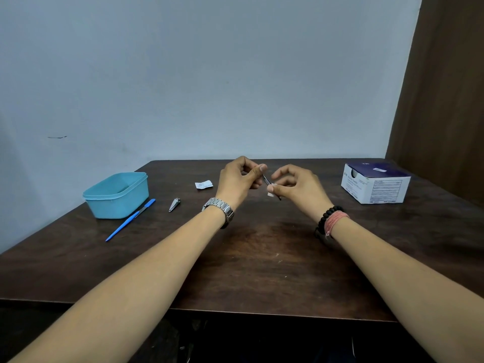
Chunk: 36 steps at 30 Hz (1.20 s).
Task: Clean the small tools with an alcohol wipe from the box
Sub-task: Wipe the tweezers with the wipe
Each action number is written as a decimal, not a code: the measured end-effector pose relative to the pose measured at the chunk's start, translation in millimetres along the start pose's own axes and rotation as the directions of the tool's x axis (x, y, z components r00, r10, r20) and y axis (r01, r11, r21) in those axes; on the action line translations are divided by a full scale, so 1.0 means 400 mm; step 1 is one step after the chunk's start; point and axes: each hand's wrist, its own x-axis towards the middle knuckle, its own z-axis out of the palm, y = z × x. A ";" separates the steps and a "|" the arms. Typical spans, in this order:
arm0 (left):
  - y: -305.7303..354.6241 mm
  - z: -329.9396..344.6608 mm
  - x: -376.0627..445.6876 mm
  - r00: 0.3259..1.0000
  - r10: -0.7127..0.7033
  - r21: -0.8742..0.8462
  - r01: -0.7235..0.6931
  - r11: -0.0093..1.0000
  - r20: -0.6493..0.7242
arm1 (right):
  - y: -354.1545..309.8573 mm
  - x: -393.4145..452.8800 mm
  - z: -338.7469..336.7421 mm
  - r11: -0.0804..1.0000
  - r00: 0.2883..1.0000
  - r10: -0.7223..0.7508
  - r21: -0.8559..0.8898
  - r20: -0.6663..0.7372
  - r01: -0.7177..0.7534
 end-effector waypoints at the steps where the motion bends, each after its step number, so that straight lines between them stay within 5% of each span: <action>1: -0.001 0.001 -0.001 1.000 -0.002 -0.001 0.002 1.000 0.007 | 0.002 0.000 0.001 1.000 1.000 -0.004 0.008 0.006 0.004; 7: -0.001 0.003 -0.004 0.999 -0.006 -0.007 0.006 1.000 0.034 | 0.003 0.003 0.002 1.000 1.000 -0.014 0.021 -0.005 0.014; 15: 0.003 -0.024 0.016 0.995 -0.043 -0.079 0.036 0.996 -0.087 | 0.015 0.008 -0.001 1.000 0.999 0.022 -0.021 -0.026 -0.023; 23: 0.042 -0.143 0.073 0.955 -0.088 -0.217 0.026 0.976 -0.285 | 0.013 -0.001 0.000 0.987 0.998 0.065 0.144 0.011 -0.066; 30: 0.096 -0.430 0.122 0.929 0.089 0.169 -0.030 0.985 -0.360 | -0.008 -0.003 0.007 1.000 0.998 0.022 -0.005 -0.053 -0.023; 36: 0.112 -0.675 0.120 0.945 0.113 0.622 0.109 0.775 -0.306 | -0.023 -0.013 0.019 1.000 1.000 -0.022 0.017 0.013 0.022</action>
